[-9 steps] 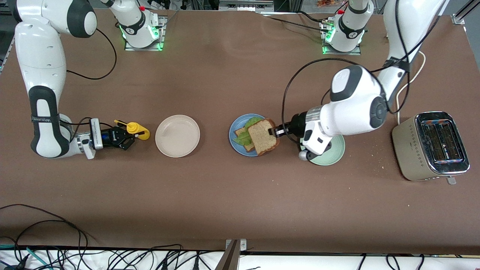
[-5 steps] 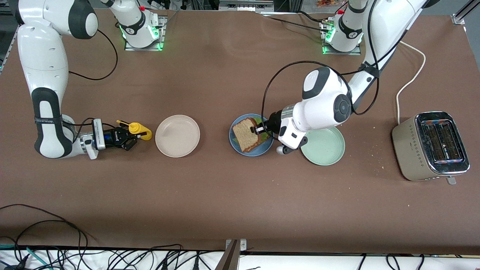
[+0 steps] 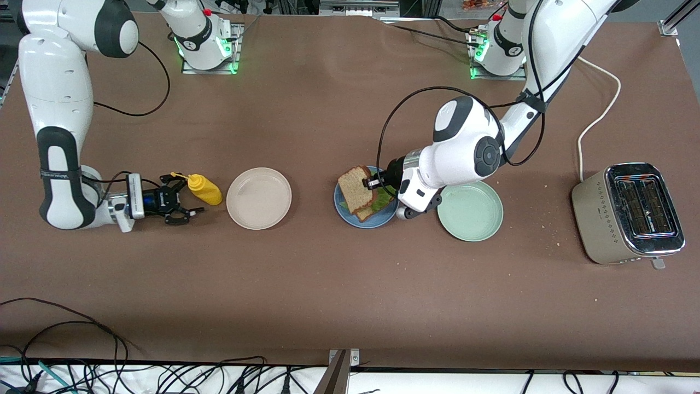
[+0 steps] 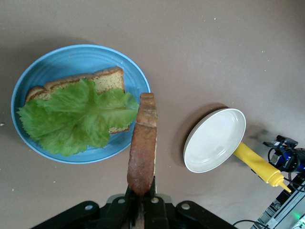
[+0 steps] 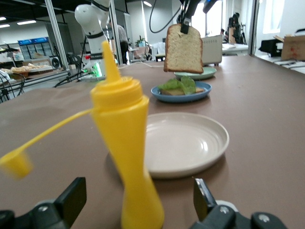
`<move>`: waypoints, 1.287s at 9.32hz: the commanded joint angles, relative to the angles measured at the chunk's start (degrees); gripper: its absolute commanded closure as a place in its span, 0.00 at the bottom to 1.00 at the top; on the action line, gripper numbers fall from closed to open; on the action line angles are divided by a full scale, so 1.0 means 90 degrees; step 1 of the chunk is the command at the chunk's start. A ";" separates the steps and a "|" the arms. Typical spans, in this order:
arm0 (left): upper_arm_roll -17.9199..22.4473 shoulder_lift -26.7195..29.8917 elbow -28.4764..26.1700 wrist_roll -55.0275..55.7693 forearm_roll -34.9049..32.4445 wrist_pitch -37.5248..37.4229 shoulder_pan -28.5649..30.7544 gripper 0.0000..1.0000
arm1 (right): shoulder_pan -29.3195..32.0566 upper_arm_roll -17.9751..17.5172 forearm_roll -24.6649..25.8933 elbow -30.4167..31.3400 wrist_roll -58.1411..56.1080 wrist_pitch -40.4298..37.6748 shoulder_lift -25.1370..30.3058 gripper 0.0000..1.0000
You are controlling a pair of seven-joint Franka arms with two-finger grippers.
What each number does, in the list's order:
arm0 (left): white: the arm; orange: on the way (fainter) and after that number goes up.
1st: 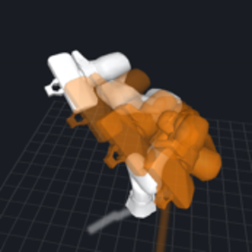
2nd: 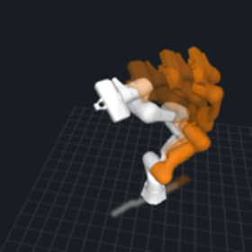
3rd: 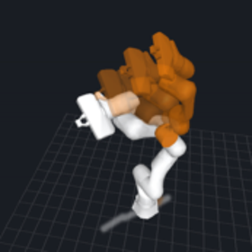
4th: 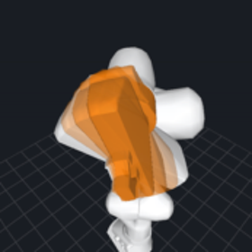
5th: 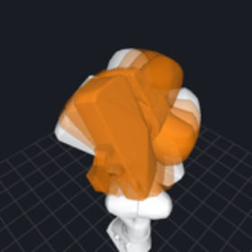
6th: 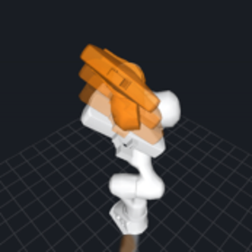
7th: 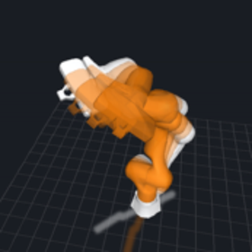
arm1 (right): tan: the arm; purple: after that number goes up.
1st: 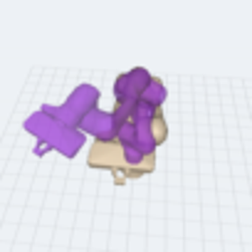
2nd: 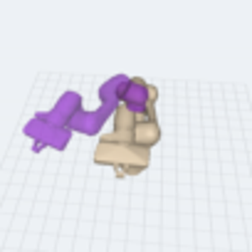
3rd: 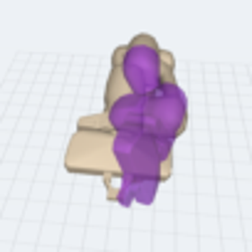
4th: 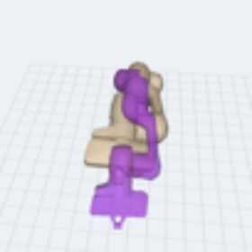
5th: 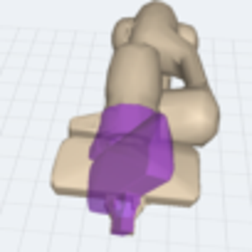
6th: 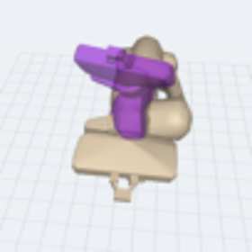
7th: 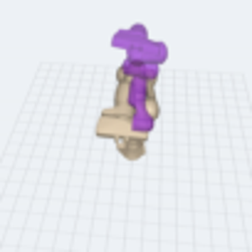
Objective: Make sandwich in blue plate with both arms
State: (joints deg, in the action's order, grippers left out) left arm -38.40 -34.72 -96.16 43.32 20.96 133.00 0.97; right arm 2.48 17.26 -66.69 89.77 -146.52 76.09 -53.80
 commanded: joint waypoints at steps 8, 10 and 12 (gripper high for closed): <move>0.0058 -0.0098 -0.0448 -0.0175 -0.0122 0.0281 -0.0108 1.00 | -0.0030 0.1344 0.1812 -0.1749 0.5627 -0.0193 0.1386 0.00; 0.0077 -0.0098 -0.0700 -0.0427 -0.0122 0.0261 0.0019 1.00 | -0.0488 0.1393 0.2708 -0.2266 0.7335 0.0119 0.1728 0.00; 0.0243 -0.0098 -0.0741 -0.0623 -0.0122 0.0193 0.0058 1.00 | -0.0889 0.1403 0.3589 -0.2745 0.8608 0.0208 0.1827 0.00</move>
State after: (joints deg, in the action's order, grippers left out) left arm -37.12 -35.94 -101.89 40.14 20.59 134.75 0.71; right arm -2.12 28.98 -40.75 68.99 -79.35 77.38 -37.89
